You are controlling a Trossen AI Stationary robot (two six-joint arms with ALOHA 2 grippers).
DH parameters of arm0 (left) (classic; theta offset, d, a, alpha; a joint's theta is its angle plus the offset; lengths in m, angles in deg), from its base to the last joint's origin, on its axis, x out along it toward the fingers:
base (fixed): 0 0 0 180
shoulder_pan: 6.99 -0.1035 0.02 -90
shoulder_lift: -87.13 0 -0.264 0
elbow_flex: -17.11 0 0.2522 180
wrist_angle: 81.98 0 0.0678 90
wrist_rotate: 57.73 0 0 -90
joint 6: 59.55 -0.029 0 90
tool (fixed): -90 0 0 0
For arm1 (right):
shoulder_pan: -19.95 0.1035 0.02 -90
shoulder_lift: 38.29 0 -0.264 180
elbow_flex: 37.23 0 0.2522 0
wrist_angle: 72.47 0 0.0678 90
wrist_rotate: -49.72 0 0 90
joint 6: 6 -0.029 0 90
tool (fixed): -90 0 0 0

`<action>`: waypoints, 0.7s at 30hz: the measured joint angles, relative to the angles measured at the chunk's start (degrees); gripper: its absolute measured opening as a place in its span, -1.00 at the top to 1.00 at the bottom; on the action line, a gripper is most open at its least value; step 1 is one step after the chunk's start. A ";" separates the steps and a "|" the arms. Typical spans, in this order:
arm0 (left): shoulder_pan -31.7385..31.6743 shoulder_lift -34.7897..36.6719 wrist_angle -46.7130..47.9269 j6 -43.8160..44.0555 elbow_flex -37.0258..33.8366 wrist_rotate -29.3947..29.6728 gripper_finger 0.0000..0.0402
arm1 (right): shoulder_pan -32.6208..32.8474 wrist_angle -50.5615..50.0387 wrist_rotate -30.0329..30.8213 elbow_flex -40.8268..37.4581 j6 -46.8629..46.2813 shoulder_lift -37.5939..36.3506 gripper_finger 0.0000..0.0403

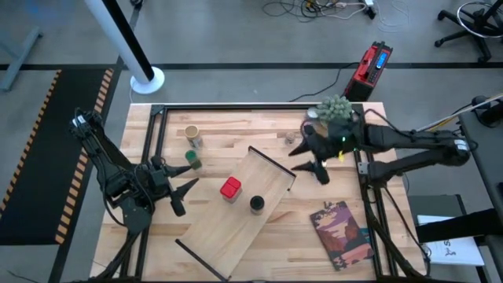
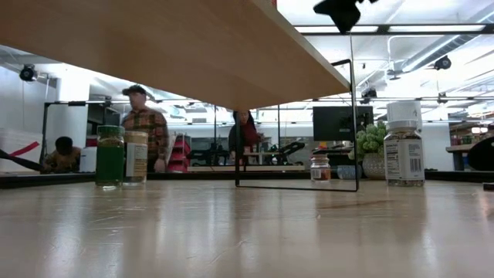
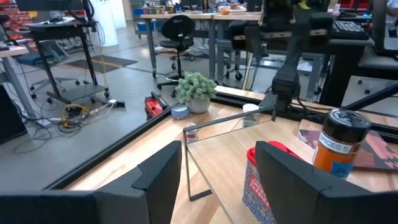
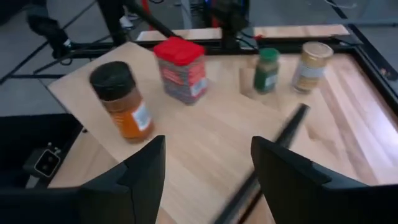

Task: Shelf spices
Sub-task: Remove the black seasoning bottle from the shelf

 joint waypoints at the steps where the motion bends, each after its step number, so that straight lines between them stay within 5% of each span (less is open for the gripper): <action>1: -0.02 -0.04 0.00 0.00 0.00 0.00 0.04 | 1.65 0.27 1.21 0.12 -0.16 0.59 -0.06; 9: -0.48 -0.56 0.00 0.17 0.00 -0.17 0.03 | 9.54 0.41 5.21 7.47 0.24 9.17 -0.10; 21: -0.57 -0.57 -0.35 0.11 0.00 -1.44 0.01 | 12.26 -10.50 5.52 24.05 4.62 24.00 -0.38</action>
